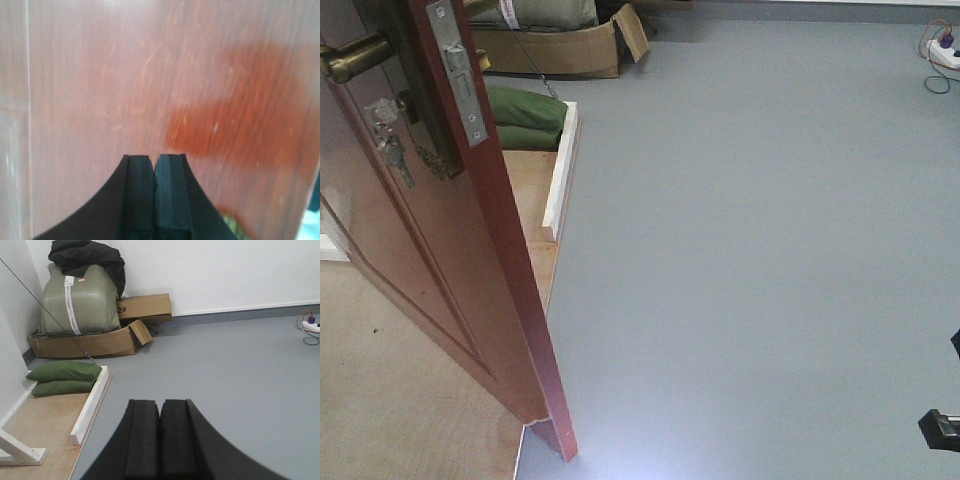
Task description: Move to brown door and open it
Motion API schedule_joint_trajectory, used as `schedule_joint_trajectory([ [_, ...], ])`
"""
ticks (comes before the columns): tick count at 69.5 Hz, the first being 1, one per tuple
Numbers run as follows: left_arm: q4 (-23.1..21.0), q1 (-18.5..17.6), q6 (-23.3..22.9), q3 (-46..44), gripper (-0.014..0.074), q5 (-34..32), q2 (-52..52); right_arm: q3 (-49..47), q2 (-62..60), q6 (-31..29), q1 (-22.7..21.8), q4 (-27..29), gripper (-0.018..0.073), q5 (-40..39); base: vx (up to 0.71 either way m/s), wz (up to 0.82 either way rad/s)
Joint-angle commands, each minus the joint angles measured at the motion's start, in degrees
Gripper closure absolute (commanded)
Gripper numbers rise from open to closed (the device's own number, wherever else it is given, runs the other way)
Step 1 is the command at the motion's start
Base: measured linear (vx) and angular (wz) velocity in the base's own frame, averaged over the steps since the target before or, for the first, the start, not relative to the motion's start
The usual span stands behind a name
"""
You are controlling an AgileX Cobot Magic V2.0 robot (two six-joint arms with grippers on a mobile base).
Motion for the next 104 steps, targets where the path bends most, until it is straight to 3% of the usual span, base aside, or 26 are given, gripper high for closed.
schedule_joint_trajectory([
  [1, -5.48, -0.29, -0.18, -1.52, 0.0586, 1.76, -0.80, 0.11, -0.49, -0.51, 0.06, -0.27, 0.0559, -4.58, 0.00, 0.00],
  [104, -5.48, -0.29, -0.13, -1.52, 0.0586, 1.76, -0.81, 0.11, -0.49, -0.51, 0.06, -0.27, 0.0559, -4.58, 0.01, -0.01],
])
